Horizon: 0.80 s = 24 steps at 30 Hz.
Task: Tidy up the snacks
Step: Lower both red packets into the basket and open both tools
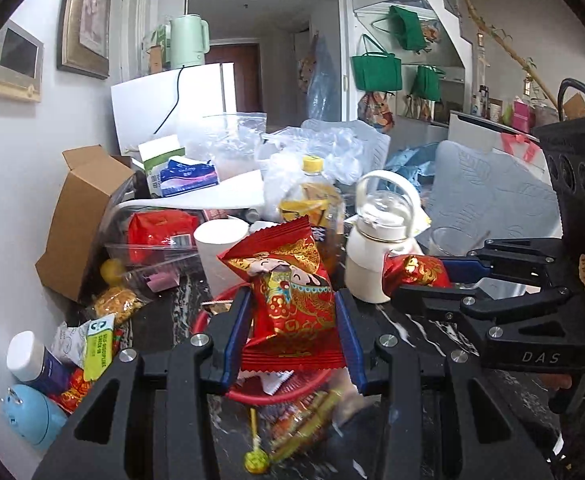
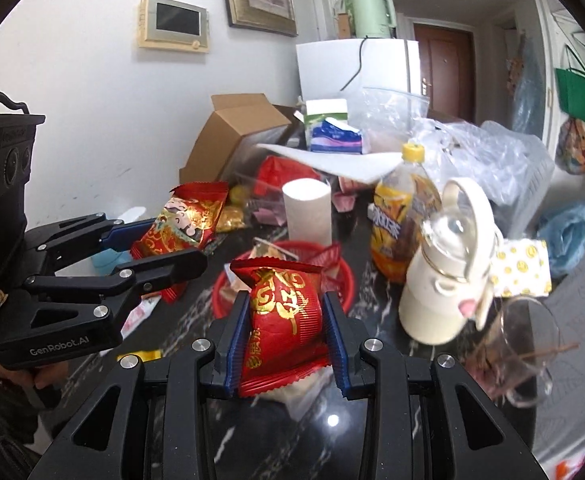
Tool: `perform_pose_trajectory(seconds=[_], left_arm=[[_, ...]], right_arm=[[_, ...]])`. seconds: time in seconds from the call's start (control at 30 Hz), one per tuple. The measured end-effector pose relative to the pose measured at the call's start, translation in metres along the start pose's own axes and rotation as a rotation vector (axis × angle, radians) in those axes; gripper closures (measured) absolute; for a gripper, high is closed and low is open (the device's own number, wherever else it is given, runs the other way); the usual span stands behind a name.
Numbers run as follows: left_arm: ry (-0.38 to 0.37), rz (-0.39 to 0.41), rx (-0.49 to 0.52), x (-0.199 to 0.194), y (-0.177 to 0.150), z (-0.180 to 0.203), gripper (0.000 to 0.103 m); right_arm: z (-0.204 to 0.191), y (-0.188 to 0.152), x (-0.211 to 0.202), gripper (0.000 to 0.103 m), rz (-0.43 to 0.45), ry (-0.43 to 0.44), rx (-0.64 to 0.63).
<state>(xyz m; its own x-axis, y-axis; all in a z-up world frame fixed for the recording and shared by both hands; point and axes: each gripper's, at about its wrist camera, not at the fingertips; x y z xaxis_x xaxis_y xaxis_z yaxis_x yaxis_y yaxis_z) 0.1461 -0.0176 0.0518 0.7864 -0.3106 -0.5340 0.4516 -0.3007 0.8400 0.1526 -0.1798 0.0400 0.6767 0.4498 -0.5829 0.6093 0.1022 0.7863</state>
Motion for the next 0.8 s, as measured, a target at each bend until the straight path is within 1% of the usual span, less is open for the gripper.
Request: perform_pose_trajectory(seconds=[0.17, 0.33, 0.43, 0.5, 0.6, 0.7, 0.8], left_arm=[[0.002, -0.034, -0.029, 0.029, -0.002, -0.018, 0.062], [-0.006, -0.084, -0.033, 0.055, -0.015, -0.024, 0.062], [-0.014, -0.121, -0.032, 0.071, -0.025, -0.027, 0.062], [-0.010, -0.134, -0.038, 0.081, -0.031, -0.029, 0.062], [-0.032, -0.180, -0.047, 0.098, -0.041, -0.031, 0.062], [-0.052, -0.221, -0.057, 0.110, -0.049, -0.033, 0.062], [-0.057, -0.267, -0.060, 0.120, -0.057, -0.034, 0.062]], right_arm=[[0.006, 0.010, 0.025, 0.068, 0.006, 0.017, -0.003], [0.012, 0.009, 0.055, 0.068, -0.013, 0.040, 0.002], [0.019, 0.004, 0.077, 0.068, -0.048, 0.072, 0.017], [0.019, -0.001, 0.089, 0.068, -0.080, 0.085, -0.009], [0.022, -0.008, 0.105, 0.068, -0.112, 0.097, -0.007], [0.026, -0.014, 0.117, 0.068, -0.153, 0.106, 0.014], [0.028, -0.019, 0.125, 0.067, -0.184, 0.123, 0.026]])
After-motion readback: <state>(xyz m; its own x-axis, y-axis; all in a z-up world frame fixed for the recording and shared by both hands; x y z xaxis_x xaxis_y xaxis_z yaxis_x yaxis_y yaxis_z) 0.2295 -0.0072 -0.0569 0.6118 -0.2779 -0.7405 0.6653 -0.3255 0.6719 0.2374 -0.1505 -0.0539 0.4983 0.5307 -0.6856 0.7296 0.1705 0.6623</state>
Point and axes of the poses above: each gripper's, at about its wrist camera, not at the fingertips, and x roughly the way its jaws point, z to its right, y to its top, and after that the axes turned 5 degrees about x, right-handed
